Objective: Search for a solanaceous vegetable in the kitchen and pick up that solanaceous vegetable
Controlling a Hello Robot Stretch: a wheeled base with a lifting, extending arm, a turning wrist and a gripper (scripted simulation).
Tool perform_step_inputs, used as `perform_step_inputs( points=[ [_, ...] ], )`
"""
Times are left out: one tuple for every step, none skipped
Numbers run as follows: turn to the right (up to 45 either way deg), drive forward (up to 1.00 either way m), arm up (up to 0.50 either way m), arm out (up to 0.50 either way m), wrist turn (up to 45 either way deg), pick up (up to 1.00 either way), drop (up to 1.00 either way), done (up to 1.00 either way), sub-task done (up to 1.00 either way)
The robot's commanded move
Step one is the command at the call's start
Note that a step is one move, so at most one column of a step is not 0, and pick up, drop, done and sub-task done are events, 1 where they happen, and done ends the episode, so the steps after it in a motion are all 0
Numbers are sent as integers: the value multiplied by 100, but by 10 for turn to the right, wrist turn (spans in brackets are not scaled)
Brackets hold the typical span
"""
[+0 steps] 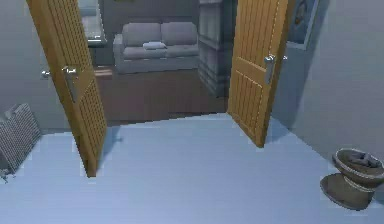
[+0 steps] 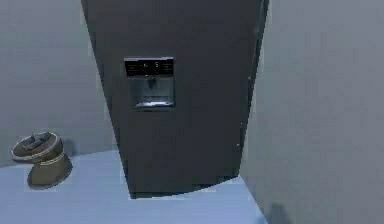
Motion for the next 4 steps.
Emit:
perform_step_inputs(
  points=[
    [-420, 0, 0, 0, 0, 0, 0, 0, 0],
    [0, 80, 0, 0, 0, 0, 0, 0, 0],
    [-420, 0, 0, 0, 0, 0, 0, 0, 0],
    [-30, 0, 0, 0, 0, 0, 0, 0, 0]
  ],
)
